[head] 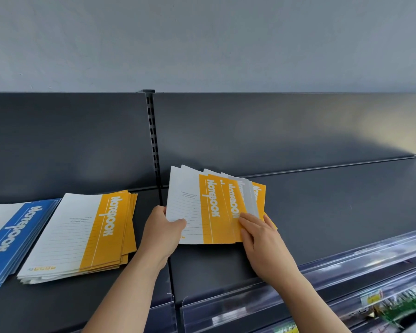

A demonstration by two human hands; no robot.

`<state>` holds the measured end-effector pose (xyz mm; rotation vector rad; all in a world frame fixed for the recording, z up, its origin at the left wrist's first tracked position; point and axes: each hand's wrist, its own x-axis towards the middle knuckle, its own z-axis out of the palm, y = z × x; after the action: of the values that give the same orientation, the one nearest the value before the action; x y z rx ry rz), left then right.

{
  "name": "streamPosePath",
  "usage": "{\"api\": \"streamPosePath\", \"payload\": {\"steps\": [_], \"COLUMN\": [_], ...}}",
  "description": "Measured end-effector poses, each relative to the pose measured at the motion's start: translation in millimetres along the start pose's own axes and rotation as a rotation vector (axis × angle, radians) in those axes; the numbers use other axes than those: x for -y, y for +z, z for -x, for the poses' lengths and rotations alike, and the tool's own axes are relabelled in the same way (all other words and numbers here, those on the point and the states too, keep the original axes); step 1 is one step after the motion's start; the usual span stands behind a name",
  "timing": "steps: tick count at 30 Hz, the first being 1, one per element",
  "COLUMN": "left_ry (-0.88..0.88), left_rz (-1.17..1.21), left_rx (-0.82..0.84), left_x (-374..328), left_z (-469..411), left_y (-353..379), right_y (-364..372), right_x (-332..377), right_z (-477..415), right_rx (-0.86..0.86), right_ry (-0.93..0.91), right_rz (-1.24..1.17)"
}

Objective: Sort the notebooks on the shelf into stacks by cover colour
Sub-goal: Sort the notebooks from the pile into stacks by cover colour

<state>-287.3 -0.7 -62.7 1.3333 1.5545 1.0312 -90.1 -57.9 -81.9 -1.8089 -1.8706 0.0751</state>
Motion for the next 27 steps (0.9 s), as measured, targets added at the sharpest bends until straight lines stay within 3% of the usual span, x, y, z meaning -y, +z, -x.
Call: {"api": "streamPosePath", "payload": {"steps": [11,15,21,27], "left_ry": [0.086,0.062,-0.007,0.032], "left_rz": [0.017,0.031,0.044,0.157], "left_rx": [-0.101,-0.05,0.057,0.003], "left_x": [3,2,2,-1], "left_z": [10,12,15,23], "left_y": [-26,-27,-22,-32], "right_y": [0,2,3,1], "right_x": [5,11,16,26], "right_z": [-15,-16,-9,-6], "right_rx": [0.057,0.015,0.083,0.012], "right_ry": [0.011,0.121,0.009,0.073], "right_rz": [0.218,0.178,0.056,-0.061]}}
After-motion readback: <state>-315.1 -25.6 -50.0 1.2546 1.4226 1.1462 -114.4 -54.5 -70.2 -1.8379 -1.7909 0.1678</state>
